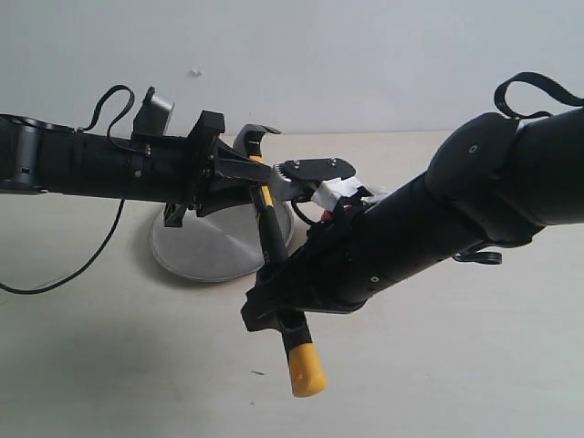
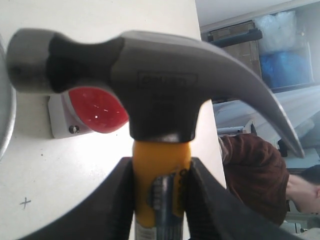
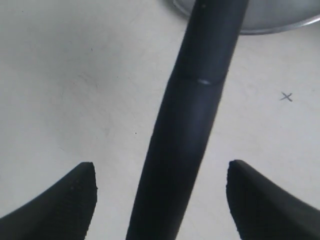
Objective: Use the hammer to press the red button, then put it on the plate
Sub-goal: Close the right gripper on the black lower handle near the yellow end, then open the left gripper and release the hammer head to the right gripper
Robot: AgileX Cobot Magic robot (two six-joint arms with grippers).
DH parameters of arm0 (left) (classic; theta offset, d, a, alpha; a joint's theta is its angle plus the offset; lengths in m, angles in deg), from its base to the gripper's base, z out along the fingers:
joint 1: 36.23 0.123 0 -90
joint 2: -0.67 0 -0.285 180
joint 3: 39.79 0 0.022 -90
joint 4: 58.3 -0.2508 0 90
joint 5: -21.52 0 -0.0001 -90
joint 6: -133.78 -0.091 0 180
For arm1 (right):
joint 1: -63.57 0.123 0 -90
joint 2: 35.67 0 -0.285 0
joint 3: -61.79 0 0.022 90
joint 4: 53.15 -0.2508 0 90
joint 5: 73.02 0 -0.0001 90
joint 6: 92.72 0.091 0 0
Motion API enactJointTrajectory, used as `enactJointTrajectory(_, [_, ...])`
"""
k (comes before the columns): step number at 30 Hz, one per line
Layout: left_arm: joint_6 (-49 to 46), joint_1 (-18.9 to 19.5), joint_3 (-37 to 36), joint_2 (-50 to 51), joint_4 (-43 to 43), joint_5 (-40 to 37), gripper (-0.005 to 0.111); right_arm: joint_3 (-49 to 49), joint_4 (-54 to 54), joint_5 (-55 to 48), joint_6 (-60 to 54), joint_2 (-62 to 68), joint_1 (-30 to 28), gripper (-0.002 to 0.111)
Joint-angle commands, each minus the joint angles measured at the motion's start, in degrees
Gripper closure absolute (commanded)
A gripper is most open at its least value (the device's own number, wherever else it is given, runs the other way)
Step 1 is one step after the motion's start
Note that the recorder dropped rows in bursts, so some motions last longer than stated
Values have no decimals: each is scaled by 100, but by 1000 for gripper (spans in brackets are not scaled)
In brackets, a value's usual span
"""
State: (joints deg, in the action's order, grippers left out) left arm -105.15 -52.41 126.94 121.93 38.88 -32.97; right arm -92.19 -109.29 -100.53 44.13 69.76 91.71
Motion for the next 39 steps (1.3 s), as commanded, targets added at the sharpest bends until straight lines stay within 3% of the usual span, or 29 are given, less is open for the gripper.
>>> enactJointTrajectory(1, [37, 21, 66, -81, 276, -342, 107, -121, -34, -154, -56, 220, 19, 39])
enactJointTrajectory(8, [53, 21, 66, -81, 276, -344, 107, -121, 56, -121, -23, 254, 19, 47])
enactJointTrajectory(14, [53, 21, 66, -81, 276, -344, 107, -121, 56, -121, -24, 254, 19, 64])
enactJointTrajectory(24, [53, 21, 66, -81, 276, -345, 107, -121, 78, -145, -305, 254, 19, 108])
enactJointTrajectory(39, [-274, 21, 66, -81, 276, -381, 107, -121, 45, -165, -322, 254, 19, 108])
